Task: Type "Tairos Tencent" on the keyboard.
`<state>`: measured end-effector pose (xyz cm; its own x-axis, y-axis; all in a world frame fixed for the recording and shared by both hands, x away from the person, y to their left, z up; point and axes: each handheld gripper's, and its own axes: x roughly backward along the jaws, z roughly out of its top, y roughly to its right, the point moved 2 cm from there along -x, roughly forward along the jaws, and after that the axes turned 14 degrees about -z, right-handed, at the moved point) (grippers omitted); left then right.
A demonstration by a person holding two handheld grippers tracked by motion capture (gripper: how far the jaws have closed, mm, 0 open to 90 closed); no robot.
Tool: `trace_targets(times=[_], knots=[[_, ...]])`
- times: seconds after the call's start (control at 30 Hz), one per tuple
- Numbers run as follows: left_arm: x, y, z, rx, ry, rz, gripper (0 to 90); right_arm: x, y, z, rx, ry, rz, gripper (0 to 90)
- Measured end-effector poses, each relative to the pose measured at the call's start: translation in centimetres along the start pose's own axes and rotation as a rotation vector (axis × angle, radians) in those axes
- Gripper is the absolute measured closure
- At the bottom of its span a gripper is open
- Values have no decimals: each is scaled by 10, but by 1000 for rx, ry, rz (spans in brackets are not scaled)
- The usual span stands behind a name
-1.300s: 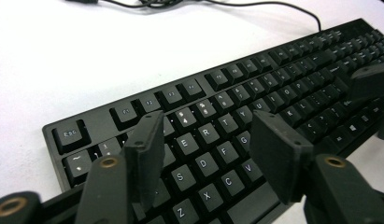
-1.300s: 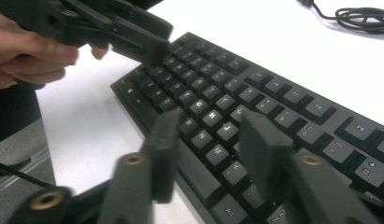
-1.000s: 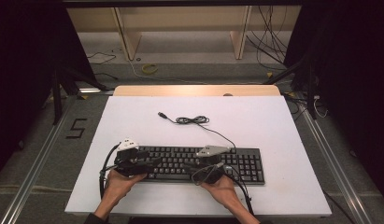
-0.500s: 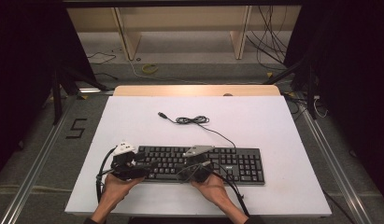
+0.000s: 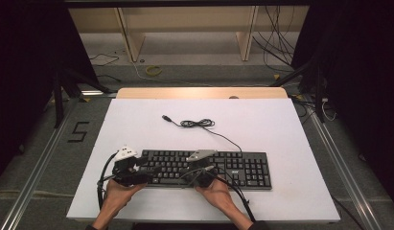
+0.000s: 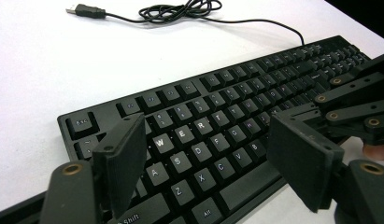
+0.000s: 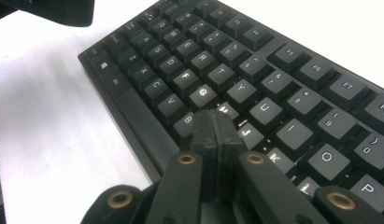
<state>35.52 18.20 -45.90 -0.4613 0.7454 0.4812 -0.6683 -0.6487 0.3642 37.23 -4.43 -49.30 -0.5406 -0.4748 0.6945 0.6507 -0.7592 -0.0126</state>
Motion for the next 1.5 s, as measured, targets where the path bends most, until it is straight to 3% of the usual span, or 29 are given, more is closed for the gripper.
trace_targets(times=[0.3,0.53,0.73,1.1,1.37,1.5], knots=[[0,0,0,-3,4,4,270,-2,-2,-2,5,-6,-14,900],[0,-1,-1,0,0,9,269,-1,0,-1,-23,-6,0,900],[0,-2,-1,0,0,10,269,5,4,2,-58,27,17,900],[0,-3,-1,4,3,14,269,10,8,3,-69,46,21,900],[-1,-3,-1,1,-6,14,268,14,10,3,-71,63,32,847],[-2,-3,0,7,-3,15,269,17,11,2,-74,70,46,749]])
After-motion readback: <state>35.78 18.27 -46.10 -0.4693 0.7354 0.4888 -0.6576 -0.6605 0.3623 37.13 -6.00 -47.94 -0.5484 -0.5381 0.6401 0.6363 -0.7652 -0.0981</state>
